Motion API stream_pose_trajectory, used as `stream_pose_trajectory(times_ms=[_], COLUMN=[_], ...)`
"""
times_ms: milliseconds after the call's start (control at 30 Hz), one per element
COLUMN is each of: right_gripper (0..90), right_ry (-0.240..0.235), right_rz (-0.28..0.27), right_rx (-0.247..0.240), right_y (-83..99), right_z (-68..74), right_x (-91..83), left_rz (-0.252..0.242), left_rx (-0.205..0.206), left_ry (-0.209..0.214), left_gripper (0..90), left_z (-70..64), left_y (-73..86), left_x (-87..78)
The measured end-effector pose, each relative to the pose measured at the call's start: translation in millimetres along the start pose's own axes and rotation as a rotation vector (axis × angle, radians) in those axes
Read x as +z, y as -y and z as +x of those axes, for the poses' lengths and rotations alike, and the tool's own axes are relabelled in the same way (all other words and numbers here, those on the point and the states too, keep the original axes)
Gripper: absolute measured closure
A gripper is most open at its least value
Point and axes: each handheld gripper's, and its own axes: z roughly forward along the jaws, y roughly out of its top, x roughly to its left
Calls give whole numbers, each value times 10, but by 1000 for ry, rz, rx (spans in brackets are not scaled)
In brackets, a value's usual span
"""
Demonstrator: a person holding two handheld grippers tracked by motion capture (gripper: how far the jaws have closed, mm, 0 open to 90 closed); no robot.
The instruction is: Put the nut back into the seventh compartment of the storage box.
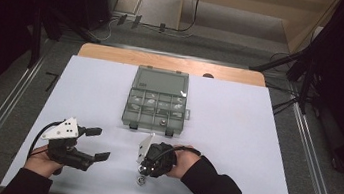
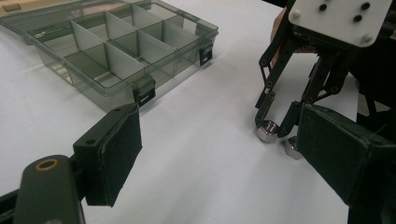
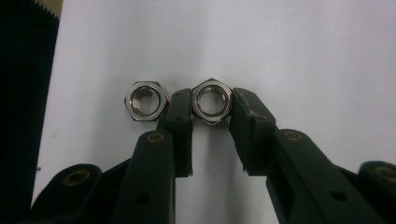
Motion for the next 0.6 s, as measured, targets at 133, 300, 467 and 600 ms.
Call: stream_pose_trajectory(times_ms=[133, 300, 467, 600], right_gripper=[715, 715, 715, 715], right_ry=[13, -9, -15, -26], right_rz=[-25, -71, -107, -128], right_rx=[7, 31, 64, 95], right_y=[15, 45, 95, 141], right_z=[-31, -64, -100, -125], right_x=[-29, -81, -139, -173], left_rz=[-2, -2, -3, -4], left_rx=[-1, -1, 0, 0], left_ry=[0, 5, 5, 4], left_gripper=[147, 147, 147, 147], left_z=[0, -4, -2, -1], left_y=[1, 2, 1, -1], left_x=[2, 9, 7, 6])
